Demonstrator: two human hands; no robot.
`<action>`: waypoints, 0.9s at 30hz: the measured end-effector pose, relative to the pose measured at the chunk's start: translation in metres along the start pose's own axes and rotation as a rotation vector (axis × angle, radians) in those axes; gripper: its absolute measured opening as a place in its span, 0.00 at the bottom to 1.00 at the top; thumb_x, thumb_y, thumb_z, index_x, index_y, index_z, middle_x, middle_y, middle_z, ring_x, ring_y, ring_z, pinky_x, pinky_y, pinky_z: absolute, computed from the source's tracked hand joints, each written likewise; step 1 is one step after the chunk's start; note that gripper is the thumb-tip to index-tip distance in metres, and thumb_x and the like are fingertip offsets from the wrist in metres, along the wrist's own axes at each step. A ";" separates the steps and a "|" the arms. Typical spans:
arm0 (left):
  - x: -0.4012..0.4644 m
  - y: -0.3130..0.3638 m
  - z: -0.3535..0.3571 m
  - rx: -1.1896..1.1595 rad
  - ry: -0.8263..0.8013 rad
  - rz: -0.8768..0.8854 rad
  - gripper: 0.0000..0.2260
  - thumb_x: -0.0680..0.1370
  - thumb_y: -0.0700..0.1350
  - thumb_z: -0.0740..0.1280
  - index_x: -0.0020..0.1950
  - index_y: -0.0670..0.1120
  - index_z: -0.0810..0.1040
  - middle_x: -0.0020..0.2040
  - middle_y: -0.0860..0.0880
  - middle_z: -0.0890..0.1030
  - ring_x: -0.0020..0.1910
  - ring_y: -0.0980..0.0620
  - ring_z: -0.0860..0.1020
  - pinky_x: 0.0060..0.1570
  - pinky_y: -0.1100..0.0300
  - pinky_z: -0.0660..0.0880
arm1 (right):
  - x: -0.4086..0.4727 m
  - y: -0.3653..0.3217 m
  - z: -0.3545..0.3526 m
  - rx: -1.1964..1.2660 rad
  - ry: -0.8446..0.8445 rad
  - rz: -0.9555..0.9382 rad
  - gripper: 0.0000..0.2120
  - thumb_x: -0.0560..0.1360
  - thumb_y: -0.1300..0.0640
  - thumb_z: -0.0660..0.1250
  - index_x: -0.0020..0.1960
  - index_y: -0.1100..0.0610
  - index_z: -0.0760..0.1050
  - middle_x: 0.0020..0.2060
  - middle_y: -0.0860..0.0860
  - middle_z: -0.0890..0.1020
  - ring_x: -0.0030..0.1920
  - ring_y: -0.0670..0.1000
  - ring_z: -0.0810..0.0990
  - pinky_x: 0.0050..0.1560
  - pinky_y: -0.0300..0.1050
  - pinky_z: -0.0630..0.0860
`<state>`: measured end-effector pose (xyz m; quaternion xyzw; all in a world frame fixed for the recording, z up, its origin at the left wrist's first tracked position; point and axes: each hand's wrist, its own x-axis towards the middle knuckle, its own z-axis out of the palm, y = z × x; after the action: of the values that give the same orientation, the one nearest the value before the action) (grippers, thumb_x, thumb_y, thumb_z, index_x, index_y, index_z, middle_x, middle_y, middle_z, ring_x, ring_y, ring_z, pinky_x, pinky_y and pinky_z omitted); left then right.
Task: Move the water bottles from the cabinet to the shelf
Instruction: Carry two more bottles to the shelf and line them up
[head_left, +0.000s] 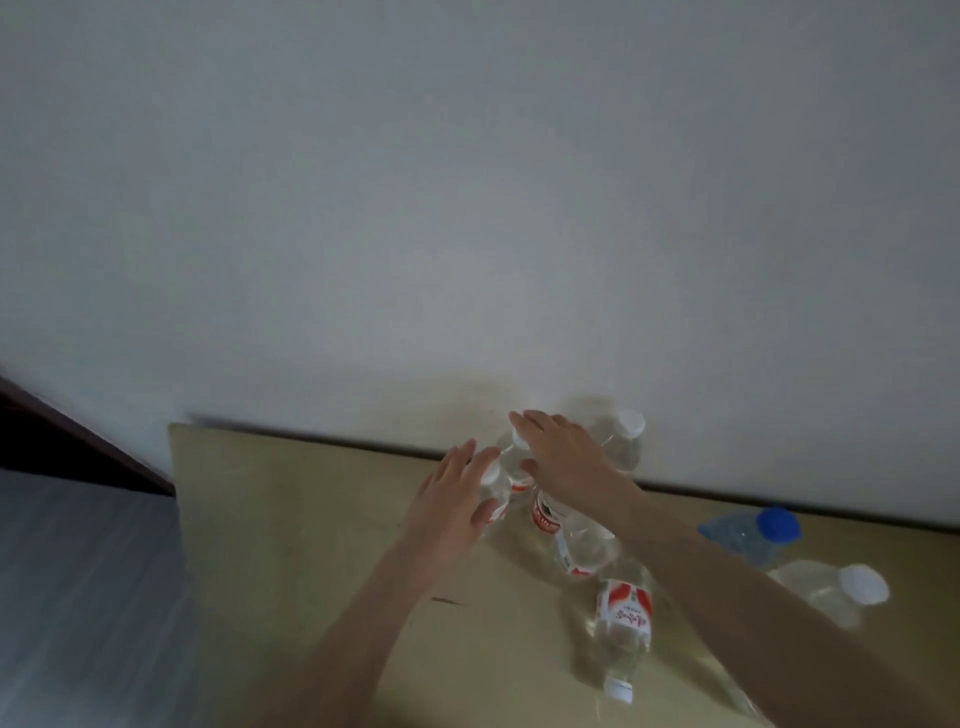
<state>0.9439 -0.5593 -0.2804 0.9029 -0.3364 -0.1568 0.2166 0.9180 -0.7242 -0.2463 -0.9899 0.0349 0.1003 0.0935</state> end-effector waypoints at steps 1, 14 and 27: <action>0.000 -0.002 0.002 -0.068 0.024 0.011 0.22 0.77 0.46 0.63 0.69 0.51 0.60 0.74 0.46 0.60 0.72 0.45 0.61 0.67 0.51 0.64 | 0.004 0.000 0.001 0.000 -0.016 -0.007 0.29 0.77 0.59 0.62 0.74 0.58 0.53 0.69 0.56 0.65 0.66 0.57 0.68 0.64 0.52 0.67; -0.038 -0.041 0.005 -0.408 0.287 -0.112 0.14 0.76 0.41 0.64 0.60 0.48 0.70 0.50 0.51 0.76 0.47 0.49 0.76 0.43 0.71 0.65 | 0.006 -0.030 0.019 0.210 -0.027 0.084 0.18 0.74 0.59 0.65 0.62 0.64 0.67 0.59 0.57 0.68 0.59 0.56 0.71 0.56 0.48 0.70; -0.084 -0.105 -0.012 -0.861 0.149 -0.191 0.11 0.71 0.56 0.66 0.49 0.53 0.75 0.46 0.49 0.81 0.46 0.50 0.80 0.42 0.68 0.75 | -0.085 -0.108 0.069 0.666 0.325 0.477 0.33 0.69 0.29 0.53 0.55 0.57 0.68 0.45 0.54 0.76 0.46 0.53 0.76 0.48 0.46 0.72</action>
<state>0.9446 -0.4276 -0.3103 0.7662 -0.1391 -0.2363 0.5811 0.8315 -0.6009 -0.2758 -0.8729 0.3071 -0.0547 0.3752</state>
